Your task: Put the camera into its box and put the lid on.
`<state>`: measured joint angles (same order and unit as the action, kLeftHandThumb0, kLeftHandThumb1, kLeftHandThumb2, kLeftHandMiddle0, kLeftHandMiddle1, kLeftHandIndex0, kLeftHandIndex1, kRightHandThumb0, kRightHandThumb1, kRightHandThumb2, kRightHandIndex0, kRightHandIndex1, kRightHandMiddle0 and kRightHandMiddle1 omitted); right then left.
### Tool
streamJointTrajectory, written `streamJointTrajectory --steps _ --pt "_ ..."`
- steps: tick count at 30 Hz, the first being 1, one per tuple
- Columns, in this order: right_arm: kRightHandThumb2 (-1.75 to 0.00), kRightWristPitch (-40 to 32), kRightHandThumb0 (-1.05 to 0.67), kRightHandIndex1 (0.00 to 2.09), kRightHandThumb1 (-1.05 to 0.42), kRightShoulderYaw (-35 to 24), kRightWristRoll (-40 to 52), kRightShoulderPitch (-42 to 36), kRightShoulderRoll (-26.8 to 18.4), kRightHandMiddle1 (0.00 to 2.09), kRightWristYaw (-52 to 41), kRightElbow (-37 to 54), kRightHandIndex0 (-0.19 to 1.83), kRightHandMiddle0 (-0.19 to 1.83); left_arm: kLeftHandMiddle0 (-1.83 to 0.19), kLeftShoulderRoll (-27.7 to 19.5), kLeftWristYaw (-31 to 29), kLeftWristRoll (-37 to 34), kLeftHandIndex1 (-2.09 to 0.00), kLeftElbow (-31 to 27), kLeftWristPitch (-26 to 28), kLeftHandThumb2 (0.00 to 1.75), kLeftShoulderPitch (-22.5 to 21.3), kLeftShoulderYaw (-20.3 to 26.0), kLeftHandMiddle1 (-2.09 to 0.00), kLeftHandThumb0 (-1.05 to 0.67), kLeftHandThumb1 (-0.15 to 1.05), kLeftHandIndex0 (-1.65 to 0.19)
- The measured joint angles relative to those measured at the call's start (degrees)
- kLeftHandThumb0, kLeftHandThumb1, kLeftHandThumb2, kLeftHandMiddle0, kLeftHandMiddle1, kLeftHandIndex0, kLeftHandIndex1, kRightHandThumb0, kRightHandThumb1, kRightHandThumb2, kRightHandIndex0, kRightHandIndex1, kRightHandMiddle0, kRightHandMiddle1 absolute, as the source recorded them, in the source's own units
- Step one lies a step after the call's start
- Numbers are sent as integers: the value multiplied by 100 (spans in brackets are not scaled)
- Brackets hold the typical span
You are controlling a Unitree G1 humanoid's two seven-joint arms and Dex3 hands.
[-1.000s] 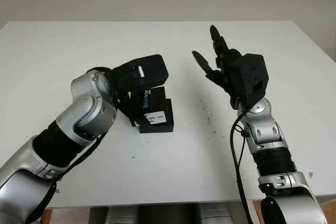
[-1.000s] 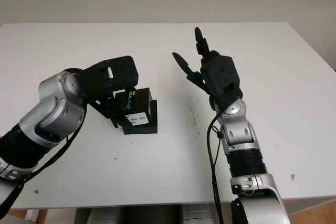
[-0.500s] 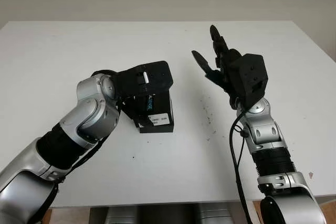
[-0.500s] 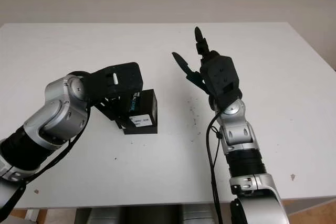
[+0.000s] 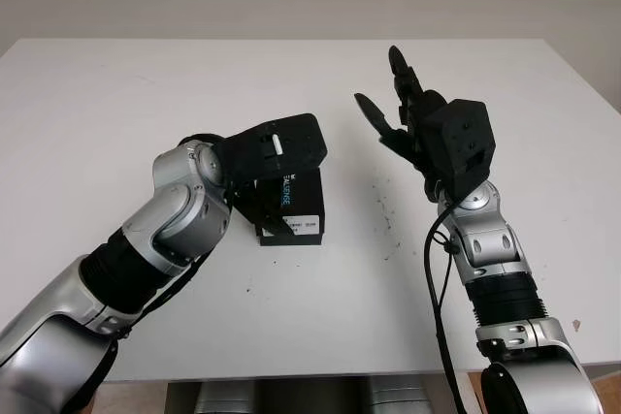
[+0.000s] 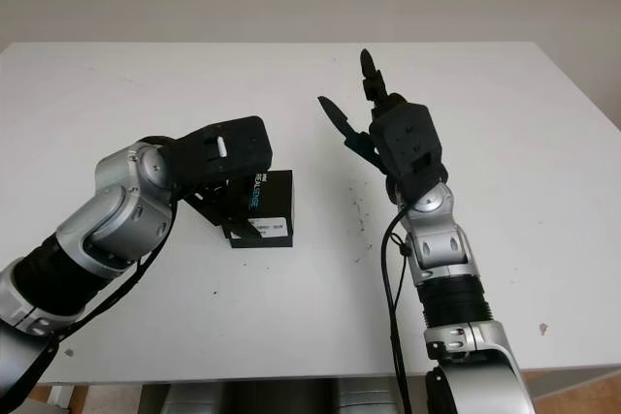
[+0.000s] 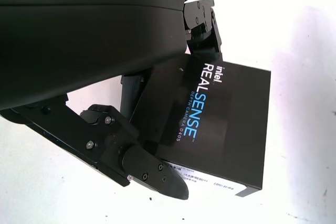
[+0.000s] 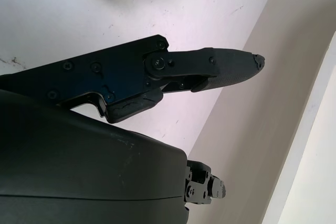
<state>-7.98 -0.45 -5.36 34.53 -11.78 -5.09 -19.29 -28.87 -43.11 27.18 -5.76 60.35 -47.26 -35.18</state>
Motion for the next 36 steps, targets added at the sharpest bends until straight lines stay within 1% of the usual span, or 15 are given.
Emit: streamJointTrajectory --steps 1,3,4,5,7,8,10,11,15,20,24,27,31,33,36 --pt "-32 0 -76 0 -105 -4 12 0 12 5 0 0 -19 -14 -18 -1 0 1 -159 0 0 21 0 -23 -186 -26 105 18" --pt "-32 -1 -76 0 -105 -6 37 0 36 5 0 0 -19 -14 -17 -1 1 2 -160 -1 0 21 0 -63 -185 -27 105 19" --pt "-31 -2 -76 0 -105 -8 55 0 47 5 -1 0 -19 -14 -8 -2 1 3 -146 -2 0 22 0 -80 -179 -31 105 19" --pt "-31 -2 -77 0 -105 -9 58 0 52 5 0 0 -19 -14 5 -18 -34 16 -120 -10 -7 23 -4 -132 -167 -34 105 19" --pt "-31 -1 -77 0 -105 -9 55 0 53 5 11 0 -19 -14 16 -116 -240 71 -77 -28 -97 28 -41 -324 -116 -44 105 19" --pt "-31 0 -77 0 -105 -8 51 0 53 6 16 0 -19 -13 14 -201 -408 100 -39 -39 -174 30 -104 -448 -67 -50 105 19" --pt "-31 1 -77 0 -105 -7 42 0 52 5 26 0 -19 -13 18 -381 -761 184 -8 -80 -379 35 -249 -683 -17 -60 105 19" --pt "-31 2 -78 0 -105 -6 41 0 52 6 27 0 -19 -13 19 -441 -902 235 -4 -125 -443 36 -302 -778 -9 -63 105 19" --pt "-31 11 -78 1 -105 -6 31 0 52 6 45 -1 -19 -13 19 -598 -1202 556 0 -377 -595 35 -339 -994 0 -66 105 19" --pt "-31 10 -77 0 -105 -18 68 0 51 5 5 -1 -19 -14 19 -814 -1270 1075 0 -596 -1248 33 -232 -1079 0 -74 105 19" --pt "-31 11 -77 0 -105 -21 84 -1 51 6 -2 -2 -19 -13 19 -936 -1233 1331 0 -593 -1999 37 -42 -1010 0 -81 105 19" --pt "-30 11 -77 0 -105 -22 87 -1 50 6 -6 -2 -19 -13 19 -958 -1236 1323 0 -570 -2308 42 134 -736 0 -87 105 19" --pt "-30 -2 -79 2 -105 -13 67 -10 48 6 -6 6 -18 -13 19 -957 -1264 1160 0 -574 -2677 63 218 -239 0 -94 105 19" --pt "-31 -9 -79 2 -105 -7 55 -41 48 6 -7 50 -18 -13 19 -936 -1177 890 0 -628 -2796 62 246 200 0 -86 105 19" --pt "-34 -42 -78 2 -105 -11 58 -89 46 6 -34 180 -19 -13 19 -719 -773 307 0 -752 -2566 57 357 1235 0 -76 105 19"
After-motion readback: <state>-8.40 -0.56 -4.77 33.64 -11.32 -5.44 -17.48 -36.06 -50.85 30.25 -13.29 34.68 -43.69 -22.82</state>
